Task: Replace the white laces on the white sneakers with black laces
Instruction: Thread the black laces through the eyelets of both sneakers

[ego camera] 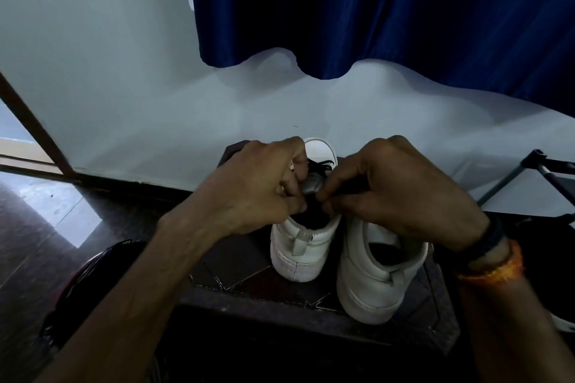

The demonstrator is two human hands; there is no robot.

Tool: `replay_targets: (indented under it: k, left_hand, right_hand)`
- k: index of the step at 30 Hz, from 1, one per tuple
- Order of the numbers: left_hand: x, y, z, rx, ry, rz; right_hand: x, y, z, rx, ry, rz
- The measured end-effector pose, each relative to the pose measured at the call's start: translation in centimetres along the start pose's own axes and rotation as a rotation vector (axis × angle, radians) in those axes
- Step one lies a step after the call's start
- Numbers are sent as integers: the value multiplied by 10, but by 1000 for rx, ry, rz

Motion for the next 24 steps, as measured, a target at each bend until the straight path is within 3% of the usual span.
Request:
replay_targets:
  k: [4,7,11,17,24]
  left_hand:
    - [18,-2,-7,-3,0,-133]
    - [32,-10,-7,12,113,-187]
    - [31,-19,-3,53,139,-175]
    - [13,-13,1,16,125,-71]
    - [6,-9,3,-11,183,-47]
  right_hand:
    - [-13,-8,8,11,35,-78]
    - [-24,-18,13,72,119,-262]
    - [-25,-18,15,135,310,-393]
    - [-15,-12,16,114,438,-495]
    - [-14,-5,16,21,366,-349]
Point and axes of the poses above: each hand's wrist, its own z-axis towards the middle knuckle, its own x-axis out of the back of the hand, y = z × x, the point moved 6 cm from there along z, towards the middle knuckle, and after that the axes turned 3 degrees about x, right-handed, at the moved point
